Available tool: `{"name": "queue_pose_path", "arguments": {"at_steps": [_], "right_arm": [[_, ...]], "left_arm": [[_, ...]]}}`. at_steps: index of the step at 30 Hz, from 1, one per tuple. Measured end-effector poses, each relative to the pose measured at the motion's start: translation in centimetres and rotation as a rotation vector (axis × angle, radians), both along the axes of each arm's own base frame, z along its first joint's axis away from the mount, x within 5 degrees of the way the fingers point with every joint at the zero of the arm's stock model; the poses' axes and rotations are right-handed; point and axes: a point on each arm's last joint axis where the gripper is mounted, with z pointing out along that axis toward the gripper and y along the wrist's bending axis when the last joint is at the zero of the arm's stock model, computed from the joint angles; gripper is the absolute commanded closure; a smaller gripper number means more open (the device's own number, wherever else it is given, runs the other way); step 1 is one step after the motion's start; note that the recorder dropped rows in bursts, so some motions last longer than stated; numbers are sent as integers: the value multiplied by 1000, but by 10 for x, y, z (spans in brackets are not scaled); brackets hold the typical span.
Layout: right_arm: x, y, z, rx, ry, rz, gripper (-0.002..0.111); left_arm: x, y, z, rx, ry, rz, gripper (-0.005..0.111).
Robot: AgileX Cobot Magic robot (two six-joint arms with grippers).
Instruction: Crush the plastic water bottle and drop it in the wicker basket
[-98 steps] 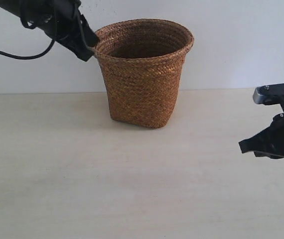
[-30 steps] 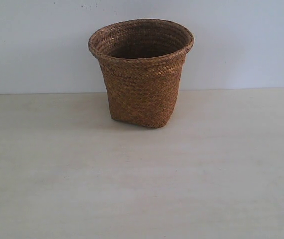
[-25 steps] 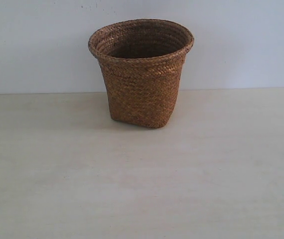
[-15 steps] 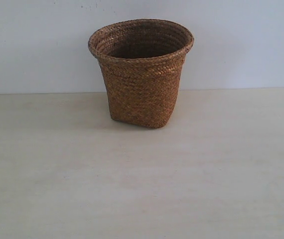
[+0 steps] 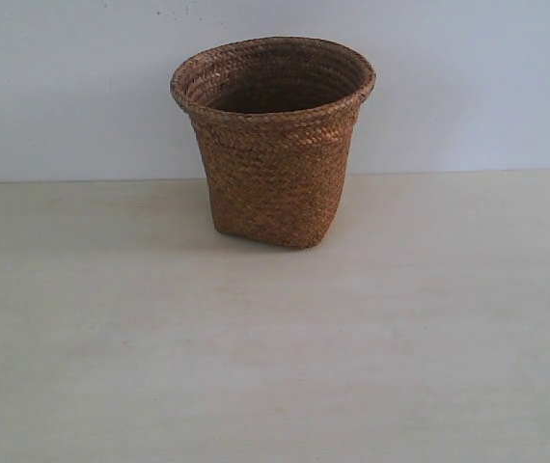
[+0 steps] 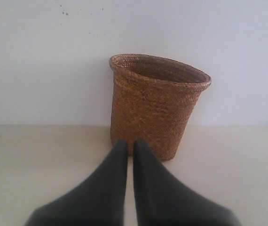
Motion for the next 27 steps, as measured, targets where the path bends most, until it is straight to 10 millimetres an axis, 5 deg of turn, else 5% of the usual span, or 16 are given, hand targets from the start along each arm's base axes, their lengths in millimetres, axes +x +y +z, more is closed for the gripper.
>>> {"name": "queue_pose_path", "arguments": {"at_steps": [9, 27], "right_arm": [[0, 0, 0, 0, 0, 0, 108], [0, 0, 1, 1, -8, 0, 108]], "left_arm": [[-1, 2, -11, 112, 17, 21, 103], [3, 11, -62, 122, 156, 186, 103]]}}
